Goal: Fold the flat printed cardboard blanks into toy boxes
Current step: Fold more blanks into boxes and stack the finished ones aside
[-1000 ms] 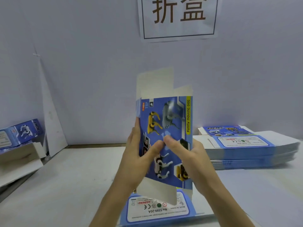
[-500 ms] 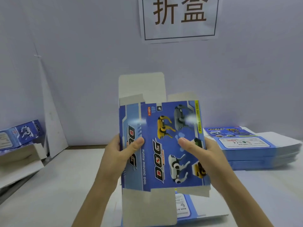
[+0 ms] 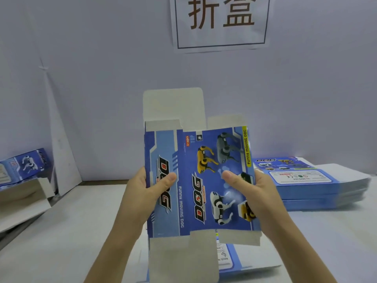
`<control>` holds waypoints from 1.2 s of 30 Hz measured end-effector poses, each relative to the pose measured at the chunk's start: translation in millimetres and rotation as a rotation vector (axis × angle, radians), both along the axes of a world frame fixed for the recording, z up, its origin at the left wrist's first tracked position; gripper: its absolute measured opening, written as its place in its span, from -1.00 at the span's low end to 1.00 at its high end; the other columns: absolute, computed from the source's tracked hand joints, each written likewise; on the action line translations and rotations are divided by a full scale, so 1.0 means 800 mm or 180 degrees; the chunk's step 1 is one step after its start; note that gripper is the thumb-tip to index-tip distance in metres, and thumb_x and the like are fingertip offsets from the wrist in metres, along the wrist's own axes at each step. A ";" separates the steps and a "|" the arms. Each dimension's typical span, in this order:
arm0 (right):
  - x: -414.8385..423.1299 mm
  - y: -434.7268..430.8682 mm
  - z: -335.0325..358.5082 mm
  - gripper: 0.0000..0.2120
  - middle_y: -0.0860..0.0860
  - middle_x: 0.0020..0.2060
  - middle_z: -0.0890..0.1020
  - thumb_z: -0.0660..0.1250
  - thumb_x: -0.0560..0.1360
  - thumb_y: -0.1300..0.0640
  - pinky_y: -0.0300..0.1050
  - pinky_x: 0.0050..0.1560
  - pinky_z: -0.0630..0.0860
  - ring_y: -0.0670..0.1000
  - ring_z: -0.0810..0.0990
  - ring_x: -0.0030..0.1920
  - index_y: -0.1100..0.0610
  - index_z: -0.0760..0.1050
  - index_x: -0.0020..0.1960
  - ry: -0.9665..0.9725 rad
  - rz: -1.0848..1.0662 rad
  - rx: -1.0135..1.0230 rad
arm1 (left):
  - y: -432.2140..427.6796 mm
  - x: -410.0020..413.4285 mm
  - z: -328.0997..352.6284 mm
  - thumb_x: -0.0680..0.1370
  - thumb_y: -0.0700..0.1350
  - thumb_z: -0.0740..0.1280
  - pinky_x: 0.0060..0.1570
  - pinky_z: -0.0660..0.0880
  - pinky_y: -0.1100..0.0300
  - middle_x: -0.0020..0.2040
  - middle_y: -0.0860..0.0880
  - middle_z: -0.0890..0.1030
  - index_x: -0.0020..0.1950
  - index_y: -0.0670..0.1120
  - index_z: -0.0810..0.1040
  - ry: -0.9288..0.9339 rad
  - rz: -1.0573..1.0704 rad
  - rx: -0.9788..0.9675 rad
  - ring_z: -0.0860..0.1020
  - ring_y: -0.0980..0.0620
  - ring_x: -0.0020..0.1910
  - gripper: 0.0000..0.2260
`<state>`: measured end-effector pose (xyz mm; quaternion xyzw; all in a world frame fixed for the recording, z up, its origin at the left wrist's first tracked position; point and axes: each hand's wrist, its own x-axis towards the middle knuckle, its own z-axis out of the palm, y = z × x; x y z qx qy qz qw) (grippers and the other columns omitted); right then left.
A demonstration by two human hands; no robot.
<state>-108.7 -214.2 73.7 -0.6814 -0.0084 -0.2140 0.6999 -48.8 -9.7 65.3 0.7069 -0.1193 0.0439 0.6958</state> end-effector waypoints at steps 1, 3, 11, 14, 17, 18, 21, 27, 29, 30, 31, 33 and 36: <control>-0.001 0.000 0.001 -0.82 0.04 -0.41 0.68 0.43 0.38 0.03 -0.35 -0.48 0.47 -0.05 0.67 -0.40 0.10 0.59 -0.33 0.0035 0.0003 -0.0005 | 0.000 0.000 0.001 0.30 0.11 0.41 -0.28 0.64 0.07 -0.12 -0.02 0.71 0.09 -0.03 0.50 0.0025 -0.0075 0.0004 0.70 -0.04 -0.19 -0.58; -0.001 -0.001 0.001 -0.83 0.03 -0.39 0.69 0.43 0.40 0.04 -0.36 -0.46 0.48 -0.07 0.67 -0.38 0.13 0.58 -0.26 0.0058 -0.0009 -0.0013 | 0.000 -0.002 0.000 0.32 0.10 0.41 -0.24 0.65 0.02 -0.11 -0.04 0.71 0.08 -0.03 0.50 0.0029 -0.0065 -0.0006 0.70 -0.06 -0.19 -0.61; 0.000 -0.001 0.001 -0.79 -0.01 -0.46 0.66 0.42 0.42 0.05 -0.40 -0.51 0.44 -0.14 0.63 -0.45 0.19 0.55 -0.26 -0.0035 -0.0008 -0.0020 | -0.002 -0.005 0.001 0.33 0.14 0.40 -0.12 0.63 -0.04 -0.04 -0.03 0.70 0.15 -0.01 0.48 0.0112 -0.0220 -0.0008 0.69 -0.06 -0.10 -0.54; 0.002 -0.002 -0.001 -0.83 -0.03 -0.47 0.65 0.40 0.46 0.12 -0.43 -0.51 0.42 -0.18 0.61 -0.46 0.20 0.54 -0.24 -0.0121 -0.0098 -0.0064 | -0.008 -0.007 -0.001 0.31 0.11 0.41 -0.16 0.64 0.02 -0.01 -0.01 0.68 0.16 0.00 0.45 -0.0009 -0.0045 0.0122 0.69 -0.01 -0.12 -0.53; 0.000 -0.002 0.001 -0.75 -0.03 -0.42 0.68 0.40 0.44 0.04 -0.41 -0.47 0.44 -0.16 0.65 -0.40 0.24 0.56 -0.21 -0.0048 -0.0004 -0.0095 | -0.007 -0.009 0.003 0.31 0.12 0.42 -0.09 0.63 -0.05 -0.01 -0.03 0.69 0.17 -0.01 0.46 0.0024 -0.0224 0.0003 0.69 -0.04 -0.10 -0.52; -0.002 -0.002 0.002 -0.72 0.00 -0.37 0.70 0.41 0.41 -0.02 -0.37 -0.45 0.47 -0.10 0.67 -0.36 0.23 0.57 -0.18 -0.0020 0.0098 -0.0094 | -0.006 -0.011 0.004 0.32 0.14 0.46 -0.09 0.63 -0.04 0.00 -0.01 0.70 0.19 0.00 0.45 0.0026 -0.0351 -0.0070 0.69 -0.04 -0.08 -0.49; -0.004 0.002 0.005 -0.70 0.06 -0.31 0.71 0.41 0.30 -0.09 -0.33 -0.42 0.51 -0.01 0.70 -0.31 0.15 0.57 -0.18 -0.0048 0.0320 -0.0178 | -0.008 -0.018 0.007 0.26 0.14 0.53 -0.23 0.63 0.18 0.00 0.13 0.68 0.22 0.10 0.39 -0.0228 -0.0533 -0.0260 0.68 0.05 -0.06 -0.40; -0.008 -0.001 0.005 -0.78 0.00 -0.27 0.71 0.52 0.36 -0.07 -0.30 -0.36 0.52 -0.08 0.67 -0.31 -0.01 0.60 -0.08 -0.0239 0.0690 -0.0501 | -0.006 -0.016 0.004 0.13 0.04 0.67 -0.29 0.53 0.43 0.00 0.27 0.64 0.13 0.25 0.32 -0.0606 -0.0615 0.0105 0.62 0.30 -0.05 -0.28; -0.005 -0.005 0.002 -0.78 -0.02 -0.12 0.70 0.41 0.35 -0.13 -0.34 -0.23 0.51 -0.13 0.64 -0.21 -0.03 0.59 -0.09 -0.0152 0.0834 -0.0438 | 0.001 -0.015 0.004 0.10 0.11 0.66 -0.17 0.57 0.34 0.03 0.31 0.61 0.03 0.46 0.30 -0.0832 -0.0555 0.0478 0.59 0.27 0.02 -0.29; -0.003 -0.007 0.001 -0.77 0.03 -0.01 0.68 0.39 0.38 -0.13 -0.32 -0.17 0.51 -0.11 0.62 -0.17 0.00 0.57 -0.10 -0.0095 0.0911 -0.0173 | 0.003 -0.015 0.004 0.09 0.10 0.63 -0.12 0.56 0.33 0.04 0.36 0.56 0.03 0.52 0.24 -0.1043 -0.0501 0.0700 0.56 0.29 0.05 -0.27; -0.001 -0.009 0.002 -0.70 0.06 0.08 0.66 0.42 0.39 -0.17 -0.29 -0.09 0.53 -0.08 0.63 -0.11 0.03 0.57 -0.05 -0.0062 0.1044 0.0201 | 0.005 -0.015 0.003 0.13 0.05 0.62 -0.10 0.53 0.39 0.05 0.41 0.51 0.12 0.48 0.19 -0.1305 -0.0463 0.0892 0.53 0.33 0.08 -0.20; -0.002 -0.011 0.004 -0.34 0.07 0.18 0.63 0.41 0.26 -0.40 -0.25 0.11 0.54 -0.03 0.62 0.12 0.07 0.59 0.15 -0.0219 0.1462 0.0702 | 0.007 -0.013 0.000 0.22 -0.18 0.62 -0.14 0.46 0.53 0.10 0.40 0.44 0.27 0.28 0.14 -0.1792 -0.0493 0.1134 0.46 0.37 0.14 -0.13; -0.004 -0.011 0.005 -0.25 0.08 0.18 0.63 0.46 0.17 -0.42 -0.20 0.06 0.57 0.01 0.59 0.20 0.04 0.60 0.20 -0.0343 0.1619 0.1121 | 0.005 -0.014 -0.001 0.26 -0.23 0.53 -0.16 0.45 0.54 0.14 0.30 0.39 0.32 0.33 0.06 -0.2182 -0.0613 0.1340 0.45 0.33 0.15 -0.10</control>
